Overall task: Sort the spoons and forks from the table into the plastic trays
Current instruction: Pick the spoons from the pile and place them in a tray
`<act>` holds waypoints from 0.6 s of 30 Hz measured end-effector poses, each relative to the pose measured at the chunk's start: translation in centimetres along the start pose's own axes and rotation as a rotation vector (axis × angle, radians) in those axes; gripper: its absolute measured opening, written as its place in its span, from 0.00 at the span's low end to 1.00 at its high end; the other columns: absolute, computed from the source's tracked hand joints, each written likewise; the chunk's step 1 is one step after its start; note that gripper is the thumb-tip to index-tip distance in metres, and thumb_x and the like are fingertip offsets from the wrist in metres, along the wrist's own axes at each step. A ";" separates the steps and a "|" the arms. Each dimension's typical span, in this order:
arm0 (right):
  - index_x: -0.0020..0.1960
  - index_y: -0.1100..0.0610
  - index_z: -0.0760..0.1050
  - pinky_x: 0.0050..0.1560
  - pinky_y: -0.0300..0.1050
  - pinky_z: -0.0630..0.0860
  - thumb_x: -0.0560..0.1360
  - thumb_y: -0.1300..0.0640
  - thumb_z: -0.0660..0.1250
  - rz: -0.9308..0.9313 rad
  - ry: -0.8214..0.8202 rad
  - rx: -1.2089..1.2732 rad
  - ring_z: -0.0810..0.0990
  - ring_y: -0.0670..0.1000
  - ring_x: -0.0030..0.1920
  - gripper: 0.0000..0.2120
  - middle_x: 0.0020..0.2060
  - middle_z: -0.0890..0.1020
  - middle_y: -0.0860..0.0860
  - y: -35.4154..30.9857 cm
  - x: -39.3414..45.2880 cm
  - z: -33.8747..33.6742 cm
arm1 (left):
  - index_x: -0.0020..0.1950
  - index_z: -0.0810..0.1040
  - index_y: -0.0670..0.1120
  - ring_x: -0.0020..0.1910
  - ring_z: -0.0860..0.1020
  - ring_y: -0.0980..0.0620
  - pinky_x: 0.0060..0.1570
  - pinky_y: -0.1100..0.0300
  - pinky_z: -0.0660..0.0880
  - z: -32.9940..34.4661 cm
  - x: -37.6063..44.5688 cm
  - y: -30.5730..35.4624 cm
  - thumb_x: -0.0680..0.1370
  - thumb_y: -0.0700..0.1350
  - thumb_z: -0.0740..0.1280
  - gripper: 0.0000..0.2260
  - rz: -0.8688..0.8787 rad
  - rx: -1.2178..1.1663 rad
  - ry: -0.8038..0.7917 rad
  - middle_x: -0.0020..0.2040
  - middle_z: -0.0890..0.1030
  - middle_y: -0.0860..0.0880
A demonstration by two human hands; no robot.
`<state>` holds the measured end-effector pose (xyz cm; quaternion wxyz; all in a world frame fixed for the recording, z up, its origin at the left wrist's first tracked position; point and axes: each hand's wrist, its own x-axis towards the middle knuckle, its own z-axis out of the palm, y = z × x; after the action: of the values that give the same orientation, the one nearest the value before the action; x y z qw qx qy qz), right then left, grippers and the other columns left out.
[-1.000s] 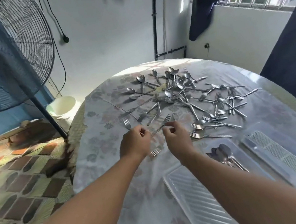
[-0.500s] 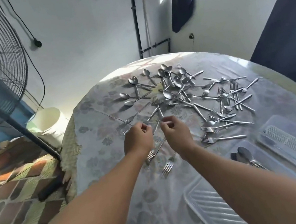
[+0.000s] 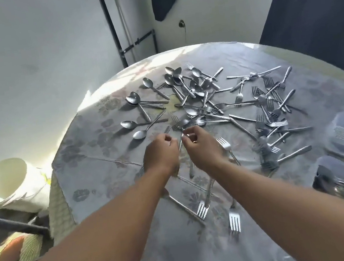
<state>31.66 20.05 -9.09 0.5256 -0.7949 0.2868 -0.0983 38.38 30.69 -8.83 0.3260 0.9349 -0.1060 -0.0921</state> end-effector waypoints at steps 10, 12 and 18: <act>0.60 0.51 0.81 0.51 0.47 0.73 0.81 0.48 0.64 0.031 0.195 -0.385 0.80 0.55 0.55 0.13 0.54 0.84 0.52 0.9 7.2 1.0 | 0.49 0.78 0.52 0.51 0.79 0.42 0.51 0.48 0.79 1.4 7.1 -1.1 0.78 0.56 0.63 0.10 0.143 0.107 -0.178 0.47 0.83 0.48; 0.64 0.50 0.79 0.60 0.55 0.75 0.81 0.46 0.62 0.062 0.183 -0.465 0.77 0.58 0.61 0.16 0.59 0.82 0.53 1.4 8.5 0.5 | 0.52 0.77 0.52 0.56 0.78 0.41 0.54 0.48 0.78 1.7 8.0 -1.5 0.78 0.56 0.62 0.11 0.122 0.117 -0.174 0.52 0.83 0.47; 0.76 0.50 0.68 0.73 0.63 0.64 0.83 0.48 0.59 0.084 0.051 -0.683 0.65 0.62 0.74 0.22 0.74 0.73 0.55 1.5 11.0 0.5 | 0.73 0.68 0.47 0.68 0.65 0.39 0.67 0.46 0.65 1.8 10.4 -4.0 0.84 0.55 0.57 0.20 0.188 0.565 -0.165 0.71 0.68 0.41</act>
<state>40.32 13.82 -12.24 0.2254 -0.9098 0.3485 0.0052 48.49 30.06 -13.82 0.0505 0.9640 -0.2396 -0.1041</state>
